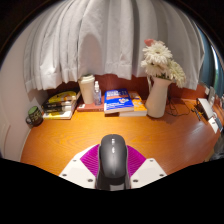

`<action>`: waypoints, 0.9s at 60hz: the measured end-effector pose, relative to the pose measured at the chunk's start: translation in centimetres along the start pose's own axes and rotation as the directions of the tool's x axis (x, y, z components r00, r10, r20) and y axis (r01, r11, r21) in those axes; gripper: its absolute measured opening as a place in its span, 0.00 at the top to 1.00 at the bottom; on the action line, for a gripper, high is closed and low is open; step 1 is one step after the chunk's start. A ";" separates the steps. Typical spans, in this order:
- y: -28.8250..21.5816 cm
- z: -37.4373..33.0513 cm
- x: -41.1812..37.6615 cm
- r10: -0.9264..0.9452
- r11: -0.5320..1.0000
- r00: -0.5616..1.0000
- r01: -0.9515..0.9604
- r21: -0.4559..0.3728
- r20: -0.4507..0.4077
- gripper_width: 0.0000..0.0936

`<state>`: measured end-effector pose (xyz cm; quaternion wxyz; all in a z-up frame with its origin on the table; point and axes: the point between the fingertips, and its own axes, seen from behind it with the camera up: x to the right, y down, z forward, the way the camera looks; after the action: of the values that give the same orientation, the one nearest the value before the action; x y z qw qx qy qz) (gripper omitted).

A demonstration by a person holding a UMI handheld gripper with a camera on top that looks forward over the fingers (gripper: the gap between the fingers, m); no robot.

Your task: Arrange mouse

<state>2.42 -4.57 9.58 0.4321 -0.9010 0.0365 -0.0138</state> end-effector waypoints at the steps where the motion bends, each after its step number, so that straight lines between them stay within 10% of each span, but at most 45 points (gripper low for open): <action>1: 0.9 0.5 0.1 -0.002 1.000 1.000 0.002 -0.019 0.003 0.64; 17: 9.3 5.6 -0.6 0.025 0.984 0.999 -0.017 -0.178 0.042 0.62; 34: 9.1 6.0 -0.6 0.008 0.990 1.000 -0.004 -0.144 0.025 0.46; 45: 9.2 5.7 -2.1 0.015 0.985 0.998 -0.005 -0.175 0.054 0.09; 54: 7.2 2.9 -1.4 -0.035 0.988 0.999 0.035 -0.151 0.005 0.07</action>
<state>0.83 -6.75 2.17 0.3623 -0.9317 0.0213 -0.0177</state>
